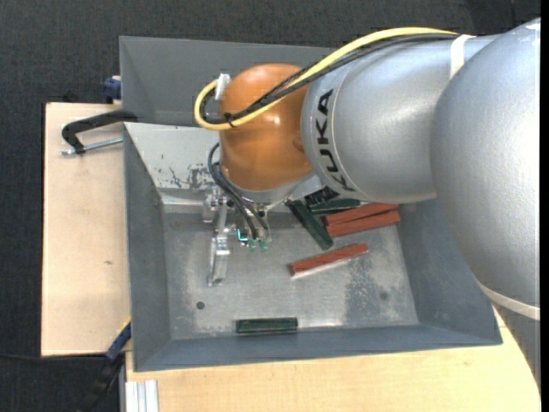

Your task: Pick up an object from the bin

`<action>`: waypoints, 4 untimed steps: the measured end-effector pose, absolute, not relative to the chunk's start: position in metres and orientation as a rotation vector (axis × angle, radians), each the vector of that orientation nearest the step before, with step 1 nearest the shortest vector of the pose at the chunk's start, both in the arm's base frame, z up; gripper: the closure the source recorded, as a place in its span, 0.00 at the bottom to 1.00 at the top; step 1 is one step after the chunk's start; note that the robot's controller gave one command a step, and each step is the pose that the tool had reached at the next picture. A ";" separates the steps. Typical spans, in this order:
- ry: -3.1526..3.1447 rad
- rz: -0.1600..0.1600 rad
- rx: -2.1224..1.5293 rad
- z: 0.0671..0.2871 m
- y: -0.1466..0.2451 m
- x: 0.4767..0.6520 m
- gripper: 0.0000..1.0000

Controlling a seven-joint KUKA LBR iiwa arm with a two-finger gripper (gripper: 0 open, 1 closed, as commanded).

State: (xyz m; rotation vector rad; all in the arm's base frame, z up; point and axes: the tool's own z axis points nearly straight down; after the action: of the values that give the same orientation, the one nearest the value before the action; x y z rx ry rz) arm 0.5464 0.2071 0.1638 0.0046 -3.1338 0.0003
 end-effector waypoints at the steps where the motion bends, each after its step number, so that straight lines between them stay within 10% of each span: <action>1: -3.137 -0.001 0.003 0.166 0.207 0.547 0.00; 2: -3.147 -0.006 0.143 0.148 0.204 0.543 0.00; 4: -3.144 -0.006 0.311 0.183 0.173 0.578 0.00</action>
Offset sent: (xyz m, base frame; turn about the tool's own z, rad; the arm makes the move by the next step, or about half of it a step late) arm -0.0182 -0.0118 -0.0597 -0.2318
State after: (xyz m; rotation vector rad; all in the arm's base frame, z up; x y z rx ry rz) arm 0.5777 0.1733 0.1830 0.3106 -3.1443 -0.0063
